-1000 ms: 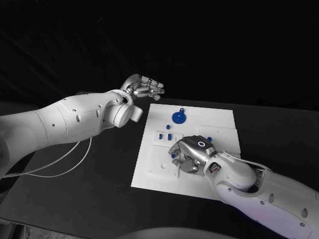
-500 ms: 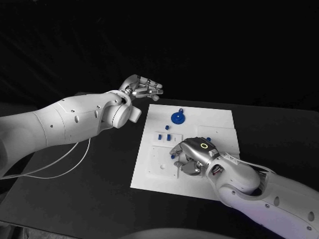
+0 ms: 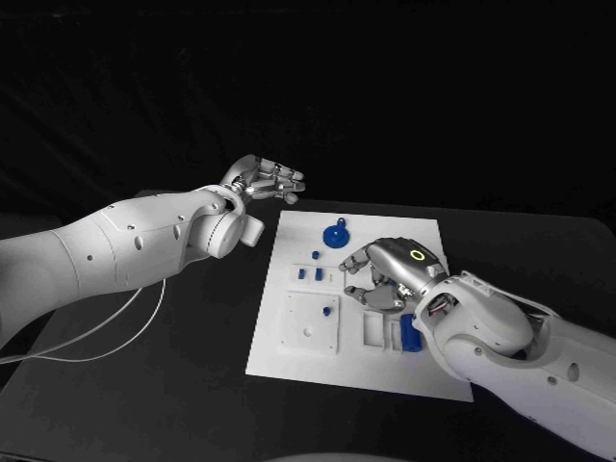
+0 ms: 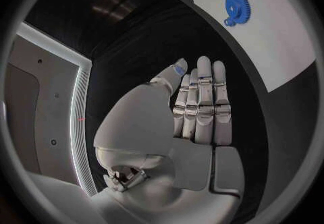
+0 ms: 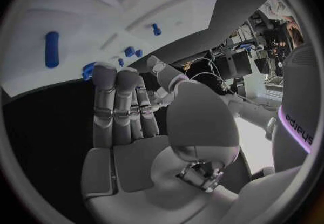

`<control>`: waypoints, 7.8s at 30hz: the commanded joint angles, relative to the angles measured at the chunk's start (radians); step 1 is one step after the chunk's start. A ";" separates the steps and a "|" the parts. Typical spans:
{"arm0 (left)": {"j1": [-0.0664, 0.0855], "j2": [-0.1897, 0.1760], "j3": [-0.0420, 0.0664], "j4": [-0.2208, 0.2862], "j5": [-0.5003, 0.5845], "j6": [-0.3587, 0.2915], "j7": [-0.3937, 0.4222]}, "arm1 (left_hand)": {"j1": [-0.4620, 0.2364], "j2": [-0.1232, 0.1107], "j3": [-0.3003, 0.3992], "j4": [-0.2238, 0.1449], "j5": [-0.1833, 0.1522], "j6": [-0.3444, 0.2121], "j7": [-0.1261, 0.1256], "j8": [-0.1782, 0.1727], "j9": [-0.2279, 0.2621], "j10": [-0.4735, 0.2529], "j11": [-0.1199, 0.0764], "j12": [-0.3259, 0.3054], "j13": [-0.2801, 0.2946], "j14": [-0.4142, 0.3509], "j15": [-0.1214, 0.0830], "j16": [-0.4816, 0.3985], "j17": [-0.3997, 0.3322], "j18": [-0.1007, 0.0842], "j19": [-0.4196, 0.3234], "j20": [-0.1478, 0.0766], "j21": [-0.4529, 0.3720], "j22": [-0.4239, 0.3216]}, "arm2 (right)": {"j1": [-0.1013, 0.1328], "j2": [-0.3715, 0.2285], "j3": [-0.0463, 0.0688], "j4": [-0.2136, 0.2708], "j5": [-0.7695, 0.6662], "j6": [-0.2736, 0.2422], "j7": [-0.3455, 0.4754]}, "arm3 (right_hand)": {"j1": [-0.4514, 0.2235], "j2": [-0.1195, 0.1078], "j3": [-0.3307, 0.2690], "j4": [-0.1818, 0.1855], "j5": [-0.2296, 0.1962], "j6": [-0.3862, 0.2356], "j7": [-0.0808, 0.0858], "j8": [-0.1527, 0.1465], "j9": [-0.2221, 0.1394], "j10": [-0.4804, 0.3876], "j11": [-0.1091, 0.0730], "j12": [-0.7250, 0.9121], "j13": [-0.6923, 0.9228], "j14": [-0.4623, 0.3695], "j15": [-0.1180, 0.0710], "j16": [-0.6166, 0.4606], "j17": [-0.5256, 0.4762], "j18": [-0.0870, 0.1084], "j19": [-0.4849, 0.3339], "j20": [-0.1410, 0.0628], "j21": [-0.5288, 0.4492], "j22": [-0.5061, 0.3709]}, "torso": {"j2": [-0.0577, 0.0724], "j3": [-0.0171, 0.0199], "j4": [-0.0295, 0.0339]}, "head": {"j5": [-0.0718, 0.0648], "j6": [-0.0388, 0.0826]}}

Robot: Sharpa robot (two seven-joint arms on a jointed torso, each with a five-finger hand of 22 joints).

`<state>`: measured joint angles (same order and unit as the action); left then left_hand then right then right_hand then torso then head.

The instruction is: Assemble the parts on the task board

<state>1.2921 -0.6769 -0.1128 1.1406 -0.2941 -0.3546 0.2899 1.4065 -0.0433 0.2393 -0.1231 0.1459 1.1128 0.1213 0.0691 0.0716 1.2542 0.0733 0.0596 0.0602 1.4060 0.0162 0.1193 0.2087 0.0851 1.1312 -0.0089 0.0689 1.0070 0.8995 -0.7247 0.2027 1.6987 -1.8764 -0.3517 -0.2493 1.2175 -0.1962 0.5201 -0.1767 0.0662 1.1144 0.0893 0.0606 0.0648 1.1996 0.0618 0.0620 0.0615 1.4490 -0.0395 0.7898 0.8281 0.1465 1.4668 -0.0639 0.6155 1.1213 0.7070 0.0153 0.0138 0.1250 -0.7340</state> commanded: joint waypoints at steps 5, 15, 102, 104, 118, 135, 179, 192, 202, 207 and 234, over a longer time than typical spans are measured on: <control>-0.002 0.001 0.001 0.000 0.010 0.015 0.009 | 0.002 0.011 -0.006 0.001 -0.004 0.006 -0.001 -0.005 -0.001 -0.003 0.001 0.000 -0.001 0.006 -0.002 -0.004 0.001 -0.015 0.004 0.003 -0.001 -0.001 | 0.026 -0.059 0.039 0.010 0.108 0.092 0.015 | 0.007 0.001 -0.017 -0.004 0.037 -0.004 0.000 0.002 0.000 0.022 -0.003 0.004 0.001 -0.003 0.001 0.007 -0.001 0.004 0.046 0.003 0.011 0.000 | -0.002 -0.0021 -0.0020 | -0.019 0.007; -0.004 -0.003 0.001 0.008 0.012 0.023 0.017 | 0.002 0.011 -0.009 0.001 -0.005 0.005 0.000 -0.006 -0.001 -0.004 0.001 0.000 -0.001 0.005 -0.001 -0.004 0.002 -0.015 0.004 0.004 -0.001 -0.003 | 0.048 -0.111 0.060 -0.038 0.114 0.201 0.018 | 0.021 0.002 -0.162 -0.002 0.059 -0.046 -0.018 0.001 -0.001 -0.020 0.007 0.005 0.002 -0.005 0.008 0.009 -0.002 0.009 0.045 0.010 0.005 -0.005 | 0.001 -0.0014 -0.0002 | -0.027 0.009; -0.005 0.002 0.001 -0.016 0.013 0.036 0.014 | 0.002 0.016 -0.010 0.001 -0.004 0.006 -0.001 -0.005 -0.001 -0.002 0.000 0.000 -0.001 0.007 -0.002 -0.001 0.004 -0.015 0.008 0.003 0.000 -0.009 | 0.032 -0.012 0.038 0.034 0.096 0.059 0.034 | 0.015 0.095 0.161 0.004 -0.018 0.146 -0.017 0.005 0.028 0.208 -0.057 0.006 0.009 0.002 -0.038 -0.001 0.012 -0.032 0.044 -0.039 0.038 -0.019 | -0.001 -0.0022 -0.0001 | 0.028 -0.012; -0.005 0.003 0.001 -0.017 0.013 0.036 0.014 | 0.002 0.016 -0.010 0.001 -0.004 0.006 -0.001 -0.005 -0.001 -0.002 0.000 0.000 -0.001 0.007 -0.002 -0.001 0.004 -0.015 0.008 0.003 0.000 -0.009 | 0.032 0.007 0.021 0.035 0.084 0.057 0.040 | 0.016 0.095 0.161 0.003 -0.018 0.146 -0.017 0.005 0.027 0.208 -0.057 0.006 0.009 0.002 -0.038 -0.001 0.012 -0.031 0.044 -0.039 0.036 -0.020 | -0.001 -0.0020 0.0006 | 0.030 -0.014; -0.006 0.015 0.001 -0.019 0.016 0.042 0.014 | 0.001 0.018 -0.011 0.001 -0.004 0.006 -0.001 -0.005 -0.001 -0.002 0.000 0.000 -0.001 0.007 -0.002 -0.001 0.004 -0.015 0.008 0.003 0.000 -0.008 | 0.028 0.098 -0.089 0.001 0.028 0.059 0.070 | 0.017 0.096 0.161 -0.002 -0.018 0.147 -0.017 0.005 0.025 0.208 -0.057 0.006 0.009 0.003 -0.038 -0.004 0.014 -0.031 0.044 -0.039 0.034 -0.019 | 0.000 -0.0018 0.0004 | 0.057 -0.022; -0.007 0.015 0.001 -0.018 0.016 0.045 0.013 | 0.001 0.018 -0.011 0.001 -0.004 0.006 -0.001 -0.005 -0.001 -0.002 0.000 0.000 -0.001 0.007 -0.002 -0.001 0.004 -0.015 0.008 0.003 0.000 -0.008 | 0.012 0.132 -0.127 -0.033 -0.015 0.083 0.072 | 0.015 0.098 0.159 -0.009 -0.018 0.149 -0.017 0.005 0.023 0.208 -0.057 0.006 0.009 0.003 -0.038 -0.005 0.016 -0.031 0.044 -0.039 0.033 -0.016 | 0.000 -0.0014 -0.0002 | 0.073 -0.038; -0.008 0.016 0.001 -0.017 0.016 0.049 0.011 | 0.001 0.018 -0.011 0.001 -0.004 0.006 -0.001 -0.005 -0.001 -0.002 0.000 0.000 -0.001 0.007 -0.002 -0.001 0.004 -0.015 0.008 0.003 0.000 -0.008 | 0.004 0.148 -0.146 -0.054 -0.110 0.143 0.001 | 0.005 0.099 0.166 -0.024 -0.018 0.155 -0.019 0.005 0.020 0.214 -0.058 0.006 0.009 0.004 -0.039 -0.010 0.021 -0.033 0.044 -0.039 0.030 -0.006 | -0.001 -0.0025 -0.0003 | 0.082 -0.056; -0.008 0.019 0.001 -0.018 0.016 0.050 0.011 | 0.000 0.020 -0.012 0.001 -0.004 0.006 -0.001 -0.006 -0.001 -0.002 0.000 0.000 -0.001 0.006 -0.002 0.000 0.005 -0.015 0.008 0.003 -0.001 -0.008 | 0.004 0.167 -0.165 -0.069 -0.094 0.179 0.006 | -0.031 0.077 0.144 -0.010 0.010 0.156 -0.022 0.005 0.023 0.211 -0.061 0.007 0.012 0.004 -0.037 -0.012 0.018 -0.032 0.043 -0.036 0.016 -0.010 | -0.001 -0.0028 0.0000 | 0.080 -0.057; -0.008 0.018 0.001 -0.018 0.016 0.052 0.009 | 0.000 0.020 -0.012 0.001 -0.004 0.006 -0.001 -0.006 -0.001 -0.002 0.000 0.000 -0.001 0.006 -0.002 0.000 0.005 -0.015 0.008 0.003 -0.001 -0.008 | 0.004 0.175 -0.175 -0.083 -0.073 0.171 0.008 | -0.047 0.062 -0.043 0.018 -0.016 0.123 -0.025 0.001 0.014 0.196 -0.056 0.005 0.008 0.007 -0.033 -0.011 0.009 -0.032 0.046 -0.034 0.010 -0.020 | -0.001 -0.0021 -0.0007 | 0.080 -0.057; -0.008 0.018 0.001 -0.019 0.016 0.053 0.009 | 0.000 0.020 -0.012 0.001 -0.004 0.006 -0.001 -0.006 -0.001 -0.002 0.000 0.000 -0.001 0.006 -0.002 0.000 0.005 -0.015 0.008 0.003 -0.001 -0.008 | 0.004 0.176 -0.177 -0.085 -0.064 0.158 0.009 | -0.042 0.058 -0.098 0.026 -0.015 0.063 -0.010 0.002 0.002 0.192 -0.051 0.006 0.009 0.007 -0.031 -0.010 0.007 -0.028 0.047 -0.031 0.011 -0.024 | 0.000 -0.0009 -0.0011 | 0.080 -0.057; -0.008 0.016 0.001 -0.020 0.016 0.059 0.005 | -0.002 0.021 -0.013 0.002 -0.008 0.005 -0.001 -0.005 -0.001 -0.003 0.000 0.000 -0.001 0.005 -0.002 0.000 0.005 -0.015 0.007 0.004 -0.001 -0.013 | 0.004 0.149 -0.176 -0.046 -0.020 0.022 -0.019 | 0.000 0.011 -0.166 0.082 -0.012 -0.212 -0.045 0.000 -0.005 0.204 -0.064 0.007 0.016 0.008 -0.039 0.000 0.001 -0.020 0.047 -0.036 0.029 -0.040 | -0.001 -0.0020 -0.0007 | 0.068 -0.048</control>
<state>1.2837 -0.6616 -0.1129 1.1198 -0.2831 -0.3089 0.2904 1.4024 -0.0313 0.2312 -0.1205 0.1416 1.1128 0.1214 0.0691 0.0716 1.2542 0.0733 0.0597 0.0602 1.4060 0.0161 0.1193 0.2127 0.0851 1.1348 -0.0053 0.0689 0.9952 0.9045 -0.5734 0.0258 1.6474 -1.9106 -0.2889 -0.2515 1.2189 -0.1819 0.3533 -0.0974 0.0544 0.9079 0.0450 0.0665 0.0610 1.3957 -0.0021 0.0690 0.0766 1.4579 -0.0734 0.7852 0.8305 0.1226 1.4667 -0.0925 0.6411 1.0814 0.7064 0.0133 0.0134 0.1949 -0.7845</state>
